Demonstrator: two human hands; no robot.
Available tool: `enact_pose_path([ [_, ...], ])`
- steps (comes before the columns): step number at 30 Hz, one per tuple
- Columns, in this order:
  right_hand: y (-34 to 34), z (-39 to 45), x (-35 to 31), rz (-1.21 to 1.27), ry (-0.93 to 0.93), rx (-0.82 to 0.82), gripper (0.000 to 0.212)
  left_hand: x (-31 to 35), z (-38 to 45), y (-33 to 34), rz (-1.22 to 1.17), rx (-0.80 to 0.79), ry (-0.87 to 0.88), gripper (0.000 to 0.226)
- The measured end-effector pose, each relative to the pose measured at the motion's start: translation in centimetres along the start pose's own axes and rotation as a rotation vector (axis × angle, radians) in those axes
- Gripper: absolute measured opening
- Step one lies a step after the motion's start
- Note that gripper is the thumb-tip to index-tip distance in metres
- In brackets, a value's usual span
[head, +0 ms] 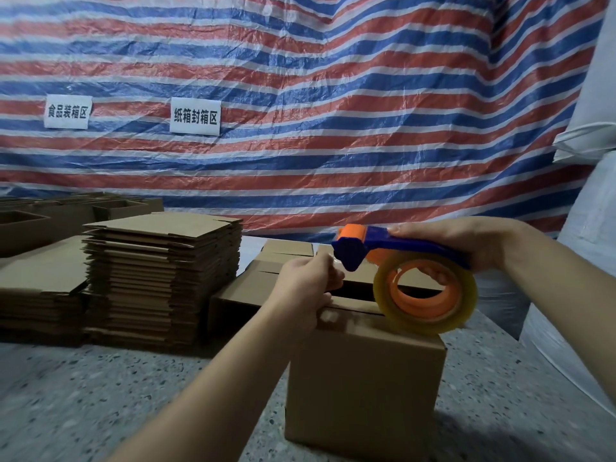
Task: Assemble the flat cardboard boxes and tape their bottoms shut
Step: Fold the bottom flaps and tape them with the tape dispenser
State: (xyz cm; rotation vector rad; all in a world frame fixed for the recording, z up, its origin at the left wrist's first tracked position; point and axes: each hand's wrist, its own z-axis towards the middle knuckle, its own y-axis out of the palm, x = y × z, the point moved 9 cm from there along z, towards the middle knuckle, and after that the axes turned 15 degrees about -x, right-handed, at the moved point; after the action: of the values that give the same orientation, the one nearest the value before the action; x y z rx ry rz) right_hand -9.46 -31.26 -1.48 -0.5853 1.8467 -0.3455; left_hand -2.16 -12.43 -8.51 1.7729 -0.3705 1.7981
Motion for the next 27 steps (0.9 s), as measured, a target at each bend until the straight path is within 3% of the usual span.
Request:
enact_pose_path([
  [6,-1.8,-1.0,1.2,-0.029,0.065,0.047,0.102,-1.2,0.5,-1.5,-0.29,0.157,-0.027,0.022],
  [11,-1.1,-0.2,0.1,-0.095,0.133,0.074,0.088,-1.2,0.2,-2.2,-0.42,0.165,0.026,0.029],
  [13,-0.8,-0.1,-0.3,-0.13,0.165,0.072,0.087,-0.6,0.0,-3.1,-0.376,0.158,0.064,0.028],
  [18,-0.4,0.0,-1.0,-0.182,0.191,0.086,0.081,-0.5,-0.9,-5.5,0.117,0.116,0.13,0.031],
  [20,-0.2,0.2,-1.3,-0.204,0.196,0.083,0.081,-1.4,-0.7,-6.1,0.136,0.136,0.119,0.031],
  [27,0.8,1.1,-2.7,-0.309,0.244,0.069,0.087,-4.7,-0.6,-6.3,-0.253,0.159,0.03,0.029],
])
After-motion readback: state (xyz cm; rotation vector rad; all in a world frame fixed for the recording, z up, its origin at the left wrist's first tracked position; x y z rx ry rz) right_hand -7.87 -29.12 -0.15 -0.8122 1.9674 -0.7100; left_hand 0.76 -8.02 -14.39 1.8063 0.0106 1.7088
